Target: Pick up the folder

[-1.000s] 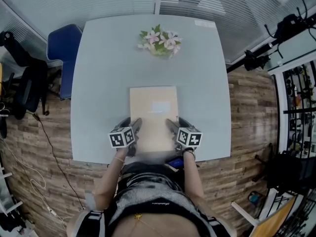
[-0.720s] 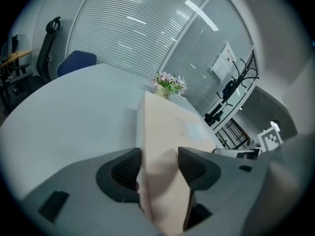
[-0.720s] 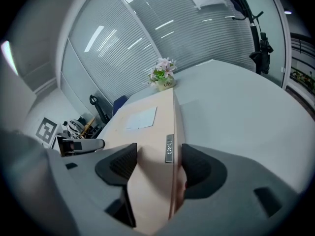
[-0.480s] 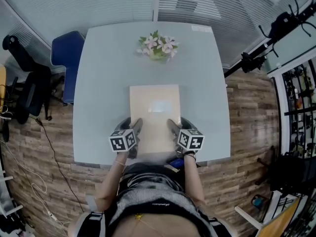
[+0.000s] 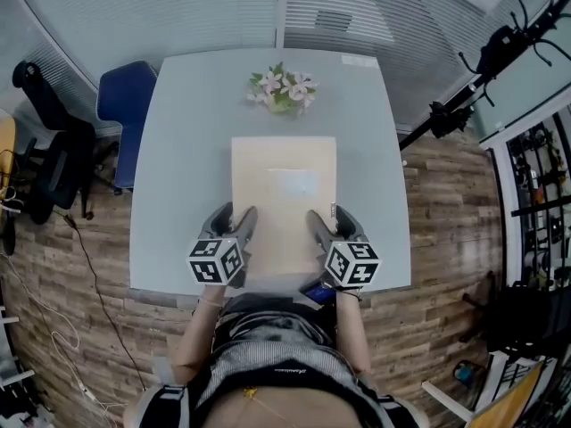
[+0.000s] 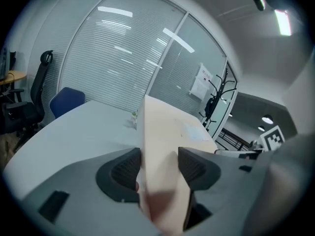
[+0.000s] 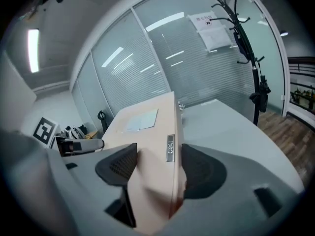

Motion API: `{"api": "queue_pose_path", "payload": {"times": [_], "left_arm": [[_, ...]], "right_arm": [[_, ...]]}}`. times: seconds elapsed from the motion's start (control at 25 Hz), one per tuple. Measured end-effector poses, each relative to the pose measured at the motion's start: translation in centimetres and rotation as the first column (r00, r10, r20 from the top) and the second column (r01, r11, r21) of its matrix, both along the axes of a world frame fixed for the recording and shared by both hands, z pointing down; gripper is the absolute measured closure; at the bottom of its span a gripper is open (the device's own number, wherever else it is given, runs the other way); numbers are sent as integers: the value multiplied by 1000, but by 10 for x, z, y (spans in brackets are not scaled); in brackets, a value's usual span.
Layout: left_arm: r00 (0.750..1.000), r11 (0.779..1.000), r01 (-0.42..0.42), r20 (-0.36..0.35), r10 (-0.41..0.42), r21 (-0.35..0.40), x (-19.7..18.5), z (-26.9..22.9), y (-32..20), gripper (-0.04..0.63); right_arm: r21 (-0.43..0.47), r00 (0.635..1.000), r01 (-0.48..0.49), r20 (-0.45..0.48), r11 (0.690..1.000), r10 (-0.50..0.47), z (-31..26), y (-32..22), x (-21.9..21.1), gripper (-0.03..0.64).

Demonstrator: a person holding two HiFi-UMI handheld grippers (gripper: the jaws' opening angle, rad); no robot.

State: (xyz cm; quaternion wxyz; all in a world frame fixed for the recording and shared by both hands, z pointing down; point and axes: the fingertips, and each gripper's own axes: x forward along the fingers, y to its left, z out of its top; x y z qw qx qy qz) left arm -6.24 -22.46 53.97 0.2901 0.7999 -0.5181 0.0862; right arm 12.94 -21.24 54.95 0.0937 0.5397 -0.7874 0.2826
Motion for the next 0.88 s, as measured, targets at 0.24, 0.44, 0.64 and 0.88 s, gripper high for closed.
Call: {"api": "queue_pose_path", "payload": {"times": [0.24, 0.44, 0.64, 0.88], "left_arm": [[1000, 991, 13, -2, -13, 134, 5, -54, 10, 360], [999, 973, 33, -1, -33, 229, 7, -97, 21, 360], [999, 957, 48, 5, -52, 287, 8, -122, 32, 362], [997, 947, 69, -1, -72, 314, 6, -133, 46, 364]], "right_arm": [[125, 999, 11, -35, 992, -6, -58, 8, 5, 336], [190, 1000, -6, -5, 982, 7, -94, 19, 8, 336], [249, 1000, -3, -8, 968, 5, -119, 28, 9, 337], [284, 1000, 13, -27, 959, -5, -132, 38, 7, 339]]}}
